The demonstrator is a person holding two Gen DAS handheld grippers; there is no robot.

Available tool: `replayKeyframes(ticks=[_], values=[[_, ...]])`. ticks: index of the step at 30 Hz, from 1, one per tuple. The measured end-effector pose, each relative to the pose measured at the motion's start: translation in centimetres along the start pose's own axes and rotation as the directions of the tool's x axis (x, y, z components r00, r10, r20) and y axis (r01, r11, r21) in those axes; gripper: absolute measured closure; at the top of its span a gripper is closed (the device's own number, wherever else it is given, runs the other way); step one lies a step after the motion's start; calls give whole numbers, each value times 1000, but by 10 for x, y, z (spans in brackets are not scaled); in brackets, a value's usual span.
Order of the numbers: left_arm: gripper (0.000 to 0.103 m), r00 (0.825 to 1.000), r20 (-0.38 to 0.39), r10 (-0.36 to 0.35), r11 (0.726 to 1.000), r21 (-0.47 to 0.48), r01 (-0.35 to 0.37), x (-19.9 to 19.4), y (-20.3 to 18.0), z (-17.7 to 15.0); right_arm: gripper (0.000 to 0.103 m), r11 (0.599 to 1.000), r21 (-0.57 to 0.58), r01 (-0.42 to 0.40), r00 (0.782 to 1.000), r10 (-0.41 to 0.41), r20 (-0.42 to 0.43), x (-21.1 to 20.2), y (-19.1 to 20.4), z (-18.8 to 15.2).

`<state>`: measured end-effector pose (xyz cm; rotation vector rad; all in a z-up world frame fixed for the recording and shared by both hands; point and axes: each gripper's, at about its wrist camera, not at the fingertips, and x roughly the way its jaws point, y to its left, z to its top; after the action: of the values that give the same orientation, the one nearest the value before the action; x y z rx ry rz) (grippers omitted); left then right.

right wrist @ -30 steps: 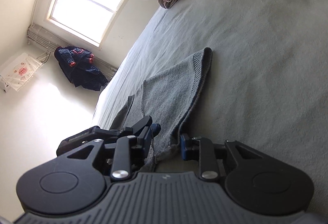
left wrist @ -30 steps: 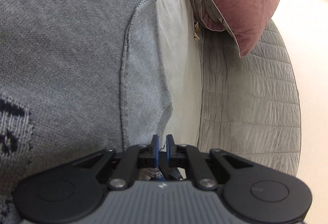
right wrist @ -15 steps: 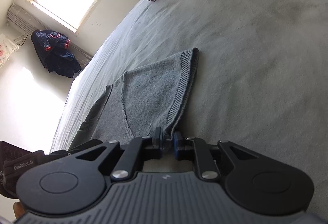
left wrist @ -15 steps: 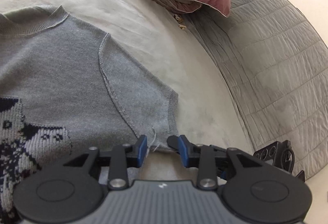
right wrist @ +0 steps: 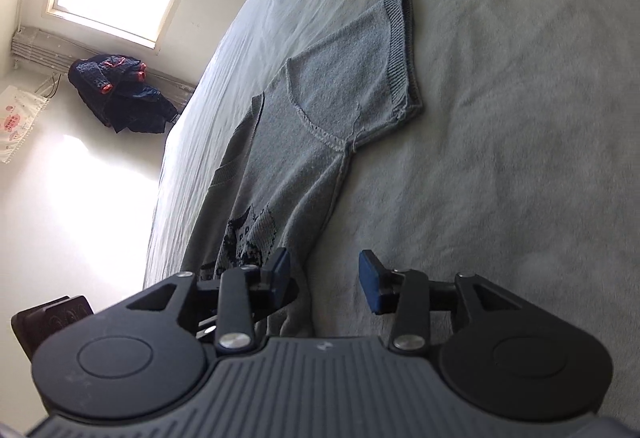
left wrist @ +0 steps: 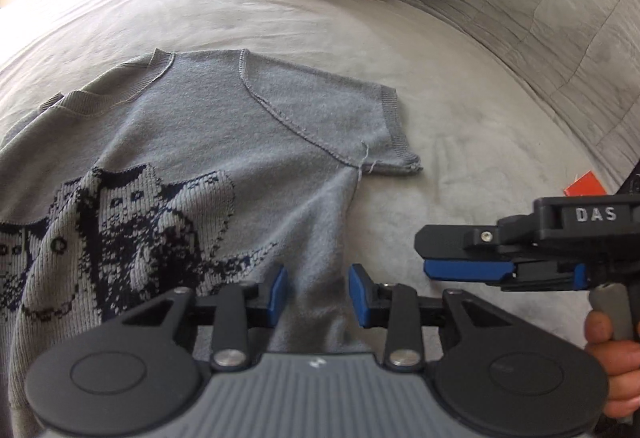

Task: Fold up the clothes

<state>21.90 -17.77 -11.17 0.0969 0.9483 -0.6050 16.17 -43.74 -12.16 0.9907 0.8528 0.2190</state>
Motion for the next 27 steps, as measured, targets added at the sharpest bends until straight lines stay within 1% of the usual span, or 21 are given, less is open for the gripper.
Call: replayKeyframes(ticks=[1,2,3,5,6,8,10,12,16,19,20,21,22,24,25,27], values=[[70,1000,12,1,1000,-4,-1,1,2,-3,60,1000,6,-6,1000,6,2,-3,-1,-6],[76,1000,27,-2,1000,-17,3,1,5,-6,60,1000,14,-8,1000,8,5,-6,-4,-12],[84,999,42,-20,998,-52,22,0,12,-9,60,1000,22,-11,1000,11,7,-9,-6,-19],[92,996,74,-58,989,-128,68,-1,27,-16,60,999,39,-15,1000,15,13,-15,-11,-32],[94,992,97,-87,977,-187,104,-3,39,-21,60,999,47,-18,1000,17,16,-18,-14,-38],[95,981,142,-133,939,-299,170,-6,63,-33,60,998,63,-22,1000,21,22,-25,-20,-50],[97,974,172,-145,913,-356,199,-7,80,-44,61,997,72,-26,999,24,32,-31,-25,-58],[101,971,189,-145,909,-363,206,-7,87,-53,61,996,78,-35,999,32,41,-36,-28,-65],[100,962,227,-150,905,-361,226,-7,92,-66,61,994,93,-59,997,55,45,-41,-33,-79],[100,962,238,-132,909,-359,214,-8,86,-67,63,989,121,-89,995,84,48,-43,-39,-88],[101,965,230,-123,912,-358,201,-9,84,-64,67,987,127,-95,995,89,49,-43,-40,-90],[100,969,218,-113,916,-354,186,-11,81,-60,73,988,127,-93,995,87,47,-44,-41,-93],[100,972,209,-102,927,-334,169,-13,76,-55,76,988,123,-88,996,83,45,-45,-42,-95],[99,978,195,-80,949,-286,134,-18,65,-42,87,992,105,-67,997,62,47,-51,-41,-97],[99,978,198,-73,961,-247,121,-22,57,-35,90,995,92,-50,997,45,55,-54,-38,-99],[96,976,206,-65,982,-161,99,-29,40,-20,91,998,51,-27,996,23,81,-61,-29,-103]])
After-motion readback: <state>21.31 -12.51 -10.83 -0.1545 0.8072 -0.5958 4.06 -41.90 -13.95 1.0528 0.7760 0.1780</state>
